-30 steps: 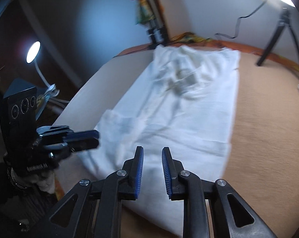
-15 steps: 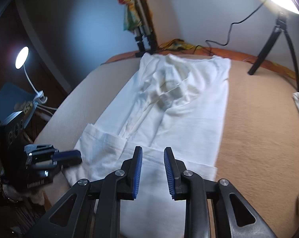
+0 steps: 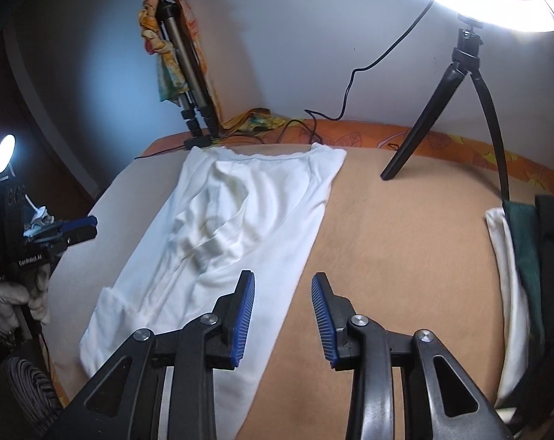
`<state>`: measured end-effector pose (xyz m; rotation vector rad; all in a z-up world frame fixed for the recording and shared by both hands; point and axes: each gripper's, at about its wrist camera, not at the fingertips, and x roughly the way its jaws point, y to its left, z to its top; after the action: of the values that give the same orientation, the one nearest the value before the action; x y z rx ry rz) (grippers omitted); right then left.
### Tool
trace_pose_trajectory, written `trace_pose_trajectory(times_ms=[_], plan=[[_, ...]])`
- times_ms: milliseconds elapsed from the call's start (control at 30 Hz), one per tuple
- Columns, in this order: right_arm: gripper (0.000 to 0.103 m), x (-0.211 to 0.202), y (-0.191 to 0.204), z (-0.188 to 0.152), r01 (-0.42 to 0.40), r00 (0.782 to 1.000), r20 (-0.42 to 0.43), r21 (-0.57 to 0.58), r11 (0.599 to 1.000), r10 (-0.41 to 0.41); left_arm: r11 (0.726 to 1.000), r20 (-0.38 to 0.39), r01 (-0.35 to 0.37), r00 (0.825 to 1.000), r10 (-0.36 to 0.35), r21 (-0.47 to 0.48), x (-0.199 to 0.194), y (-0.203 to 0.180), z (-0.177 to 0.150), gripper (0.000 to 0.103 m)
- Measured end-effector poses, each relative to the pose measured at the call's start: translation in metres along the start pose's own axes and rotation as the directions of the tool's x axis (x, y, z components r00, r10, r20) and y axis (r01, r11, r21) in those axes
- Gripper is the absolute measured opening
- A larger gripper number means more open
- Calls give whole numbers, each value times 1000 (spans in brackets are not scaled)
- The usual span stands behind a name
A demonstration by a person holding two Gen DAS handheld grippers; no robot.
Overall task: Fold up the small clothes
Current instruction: 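Move both open tools along the shirt to its collar end, then grasp the collar edge with the right tool while the left tool grasps the shoulder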
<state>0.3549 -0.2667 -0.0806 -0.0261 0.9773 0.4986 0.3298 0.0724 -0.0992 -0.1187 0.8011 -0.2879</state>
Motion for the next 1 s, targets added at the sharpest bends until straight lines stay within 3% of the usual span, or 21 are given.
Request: trace_pose_trajectory(times_ms=[300,467,633,833,1000], plan=[[35,52,-24,52,-8,1000,1,33,999,8,1000,-34,-3,999,3,-9,71,35,46,41],[35,72,-3,96,-38,999,12,-67,997,39,999,-41,1,999,1,33,96,42,54,41],[35,116,20,129,-96,995,-32,-121,988,93,997,-39,13,999,-10,77,111,45,61,41],[35,165,37,139,-163,981,-129,-114,980,148,992,-29,27,999,-24,121,117,49,65,41],[36,184,57,133,-173,973,-184,-180,968,139,990,-12,31,999,-30,136,117,52,65,41]])
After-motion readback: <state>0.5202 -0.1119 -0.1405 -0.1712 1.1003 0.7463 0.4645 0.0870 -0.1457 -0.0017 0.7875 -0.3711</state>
